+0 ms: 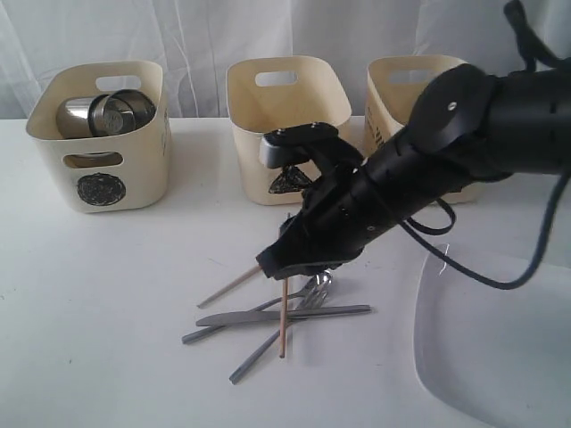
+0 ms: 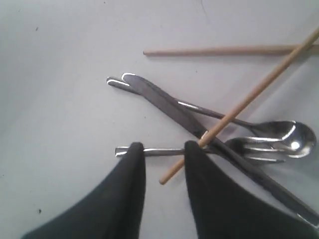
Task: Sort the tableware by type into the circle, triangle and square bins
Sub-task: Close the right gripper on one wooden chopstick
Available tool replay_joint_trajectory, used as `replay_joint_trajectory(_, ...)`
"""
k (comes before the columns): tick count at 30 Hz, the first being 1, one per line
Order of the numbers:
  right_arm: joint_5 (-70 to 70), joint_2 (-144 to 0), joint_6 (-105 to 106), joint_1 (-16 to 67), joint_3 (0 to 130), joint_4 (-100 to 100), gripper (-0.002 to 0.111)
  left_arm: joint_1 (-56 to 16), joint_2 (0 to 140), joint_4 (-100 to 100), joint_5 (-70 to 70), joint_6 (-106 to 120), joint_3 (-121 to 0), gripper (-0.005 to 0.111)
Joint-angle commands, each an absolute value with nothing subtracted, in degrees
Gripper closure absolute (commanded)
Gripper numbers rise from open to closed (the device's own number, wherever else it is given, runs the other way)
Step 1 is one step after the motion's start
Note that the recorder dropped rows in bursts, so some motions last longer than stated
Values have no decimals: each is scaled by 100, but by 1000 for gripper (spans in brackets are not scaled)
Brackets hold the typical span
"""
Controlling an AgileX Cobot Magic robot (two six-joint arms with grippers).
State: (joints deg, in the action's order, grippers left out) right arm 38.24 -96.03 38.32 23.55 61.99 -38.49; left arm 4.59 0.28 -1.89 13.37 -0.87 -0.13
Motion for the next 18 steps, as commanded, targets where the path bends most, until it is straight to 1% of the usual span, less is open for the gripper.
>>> replay_joint_trajectory(1, 3569, -10071, 3327, 2509, 6710, -3895, 59, 455, 0, -234, 1334, -123, 0, 107)
replay_joint_trajectory(2, 3497, -10185, 3169, 2514, 6831, -3884, 57, 455, 0, -234, 1334, -123, 0, 107)
replay_joint_trajectory(7, 3155, -10764, 2718, 2514, 7256, -3728, 59, 455, 0, -234, 1334, -123, 0, 107)
replay_joint_trajectory(10, 3236, -11084, 2466, 2514, 7446, -3211, 62, 455, 0, -234, 1334, -123, 0, 107)
replay_joint_trajectory(15, 3590, -11286, 1348, 2514, 7559, -1730, 64, 455, 0, -234, 1334, -123, 0, 107)
replay_joint_trajectory(18, 3598, -11349, 986, 2514, 7559, -1583, 64, 455, 0, -234, 1334, -123, 0, 107)
